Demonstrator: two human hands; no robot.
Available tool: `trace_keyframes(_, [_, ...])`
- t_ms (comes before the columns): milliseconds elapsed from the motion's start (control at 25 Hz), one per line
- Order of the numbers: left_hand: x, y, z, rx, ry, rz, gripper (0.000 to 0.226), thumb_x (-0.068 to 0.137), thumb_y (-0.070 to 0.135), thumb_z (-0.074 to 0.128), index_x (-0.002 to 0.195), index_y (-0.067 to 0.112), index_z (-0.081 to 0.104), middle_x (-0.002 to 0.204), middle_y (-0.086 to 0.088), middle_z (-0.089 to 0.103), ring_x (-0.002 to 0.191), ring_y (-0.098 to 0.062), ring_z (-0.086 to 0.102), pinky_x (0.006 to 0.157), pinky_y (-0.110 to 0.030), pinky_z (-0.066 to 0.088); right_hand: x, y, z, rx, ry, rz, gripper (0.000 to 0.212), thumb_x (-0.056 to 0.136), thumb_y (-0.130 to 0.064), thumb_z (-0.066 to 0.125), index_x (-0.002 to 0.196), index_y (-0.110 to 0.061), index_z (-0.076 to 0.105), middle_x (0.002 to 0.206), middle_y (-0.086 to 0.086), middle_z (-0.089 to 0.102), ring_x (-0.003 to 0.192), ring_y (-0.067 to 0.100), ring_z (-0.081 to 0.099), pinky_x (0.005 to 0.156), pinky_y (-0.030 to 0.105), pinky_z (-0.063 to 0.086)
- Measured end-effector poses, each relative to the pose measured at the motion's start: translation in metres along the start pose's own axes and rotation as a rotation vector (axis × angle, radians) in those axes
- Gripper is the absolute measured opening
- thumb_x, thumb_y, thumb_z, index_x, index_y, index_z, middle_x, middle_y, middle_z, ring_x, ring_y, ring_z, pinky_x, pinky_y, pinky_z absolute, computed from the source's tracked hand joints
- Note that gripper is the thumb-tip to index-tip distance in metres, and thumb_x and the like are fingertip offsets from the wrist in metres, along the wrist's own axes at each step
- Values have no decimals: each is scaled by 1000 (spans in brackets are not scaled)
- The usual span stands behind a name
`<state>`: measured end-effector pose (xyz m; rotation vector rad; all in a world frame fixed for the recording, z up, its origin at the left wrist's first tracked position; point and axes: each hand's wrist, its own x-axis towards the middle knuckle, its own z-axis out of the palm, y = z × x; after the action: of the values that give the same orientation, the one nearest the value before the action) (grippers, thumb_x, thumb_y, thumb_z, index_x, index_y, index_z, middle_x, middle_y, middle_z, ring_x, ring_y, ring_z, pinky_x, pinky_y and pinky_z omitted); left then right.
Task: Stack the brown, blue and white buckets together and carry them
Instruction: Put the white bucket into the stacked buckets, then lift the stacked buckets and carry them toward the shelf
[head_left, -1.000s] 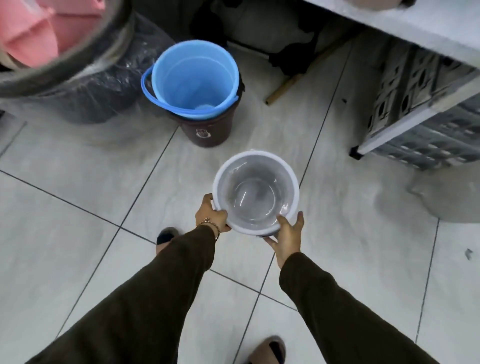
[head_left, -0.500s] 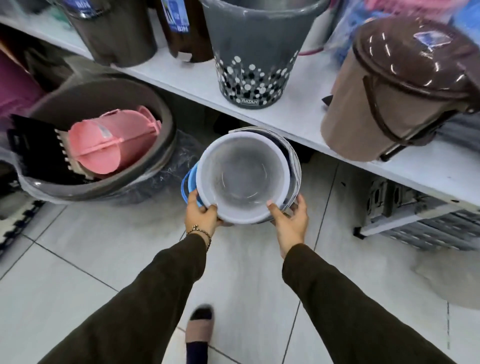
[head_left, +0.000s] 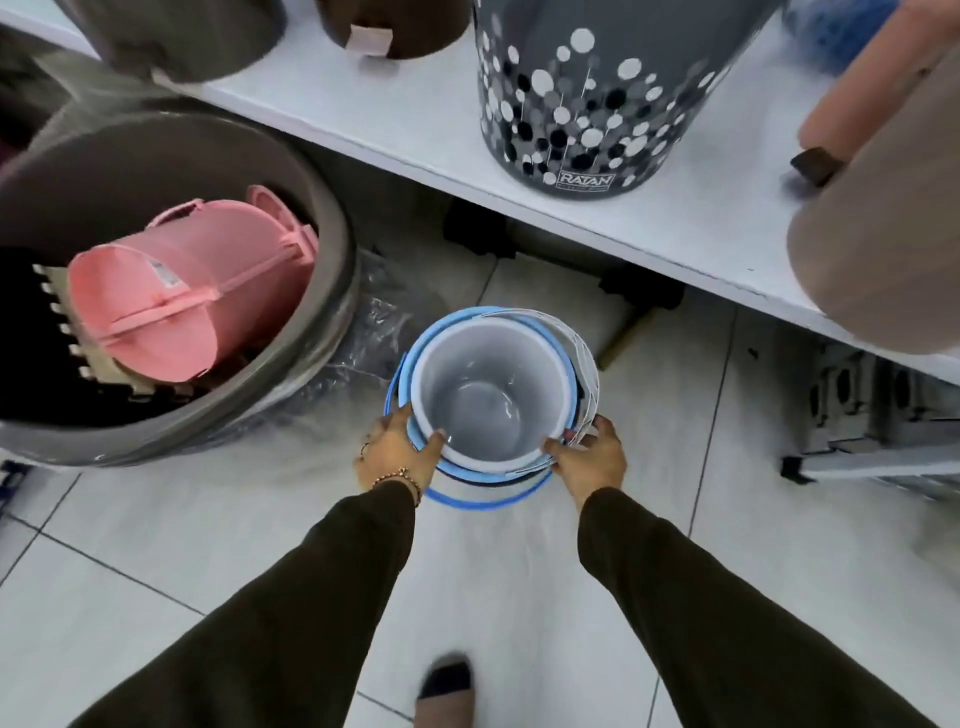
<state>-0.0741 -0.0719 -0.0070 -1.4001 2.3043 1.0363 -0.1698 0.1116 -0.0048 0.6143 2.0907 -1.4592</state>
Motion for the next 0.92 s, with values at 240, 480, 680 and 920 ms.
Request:
trace_keyframes(240, [34, -14, 29, -434, -137, -205, 100, 77, 30, 79, 152, 12, 15, 152, -17, 32, 136, -37, 40, 111, -44, 36, 36, 18, -4, -178, -14, 134, 93, 76, -33, 84, 151, -18, 32, 152, 11, 40, 134, 34, 47, 110, 47, 42])
trace_keyframes(480, [70, -23, 36, -571, -251, -365, 74, 71, 9, 76, 131, 21, 35, 103, -9, 58, 102, -37, 65, 88, -48, 57, 64, 26, 0, 81, -266, 231, 52, 74, -21, 85, 122, -16, 64, 120, 10, 70, 108, 26, 65, 92, 47, 56])
trace_keyframes(680, [65, -36, 19, -716, -197, -357, 63, 74, -8, 66, 128, 19, 46, 108, -16, 60, 91, -38, 66, 77, -43, 58, 44, 28, 2, 52, -263, 187, 63, 62, -27, 92, 118, -14, 65, 113, 9, 72, 107, 28, 68, 92, 51, 57])
trace_keyframes(920, [10, -51, -31, -686, -240, -298, 53, 76, -8, 64, 116, 22, 47, 104, -19, 63, 75, -34, 67, 63, -39, 60, -24, 7, -23, 11, -321, 183, 59, 63, -50, 86, 110, -20, 67, 103, 4, 72, 100, 22, 66, 91, 47, 56])
